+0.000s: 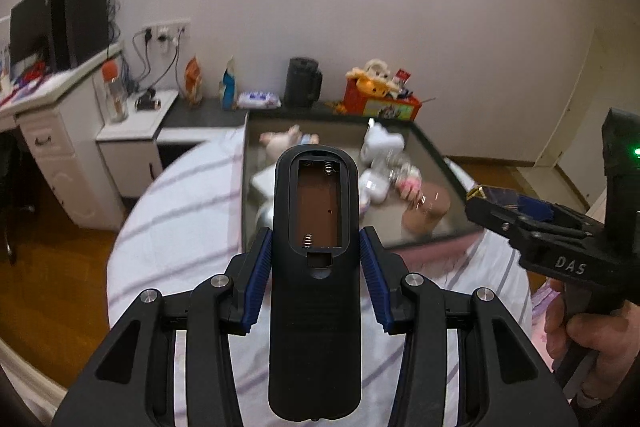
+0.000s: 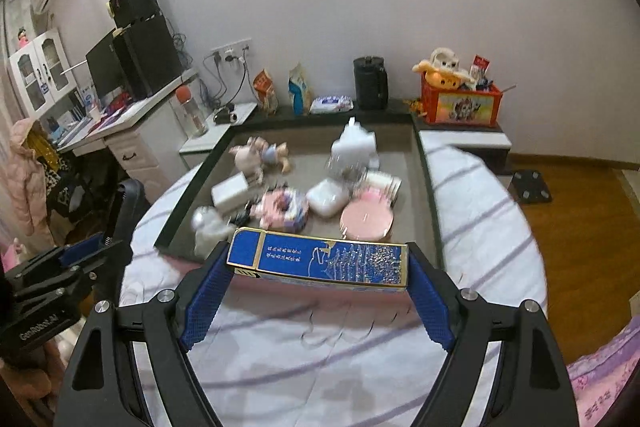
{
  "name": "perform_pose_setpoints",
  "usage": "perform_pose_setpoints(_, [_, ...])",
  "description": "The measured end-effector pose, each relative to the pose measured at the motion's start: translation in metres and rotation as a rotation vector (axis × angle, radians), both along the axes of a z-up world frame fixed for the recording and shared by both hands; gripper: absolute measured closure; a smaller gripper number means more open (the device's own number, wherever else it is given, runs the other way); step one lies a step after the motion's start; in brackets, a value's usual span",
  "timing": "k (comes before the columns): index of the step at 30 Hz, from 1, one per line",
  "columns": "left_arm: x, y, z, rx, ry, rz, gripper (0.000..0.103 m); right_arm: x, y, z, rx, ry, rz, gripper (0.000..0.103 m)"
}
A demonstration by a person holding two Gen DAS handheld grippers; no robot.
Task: Organize rigid objects
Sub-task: 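Carry the remote and blue box into the tray and open both grippers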
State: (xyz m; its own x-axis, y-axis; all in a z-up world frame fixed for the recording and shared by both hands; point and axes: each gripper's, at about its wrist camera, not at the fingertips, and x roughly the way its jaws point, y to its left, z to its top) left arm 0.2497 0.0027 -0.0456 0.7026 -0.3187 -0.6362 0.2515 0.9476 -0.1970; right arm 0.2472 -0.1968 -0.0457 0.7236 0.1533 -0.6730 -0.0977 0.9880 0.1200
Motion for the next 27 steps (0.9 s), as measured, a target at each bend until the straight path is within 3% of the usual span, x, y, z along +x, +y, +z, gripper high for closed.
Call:
perform_pose_setpoints(6, [0.046,-0.02,0.018,-0.01,-0.006,-0.031,0.059,0.044,-0.003,0.015,-0.016,-0.008,0.006,0.019])
perform_pose_setpoints(11, [0.09,-0.037,0.013,-0.025,0.038,-0.04,0.059,0.083,-0.011,0.011,-0.041,0.021,-0.012,0.019])
perform_pose_setpoints(21, [0.151,-0.073,-0.036,-0.104,0.198,-0.054,0.059,0.133,-0.036,-0.023,-0.063,0.104,-0.048,0.019])
perform_pose_setpoints(27, [0.169,-0.085,-0.067,-0.037,0.273,-0.014,0.058,0.152,-0.037,-0.042,-0.061,0.149,-0.042,0.019])
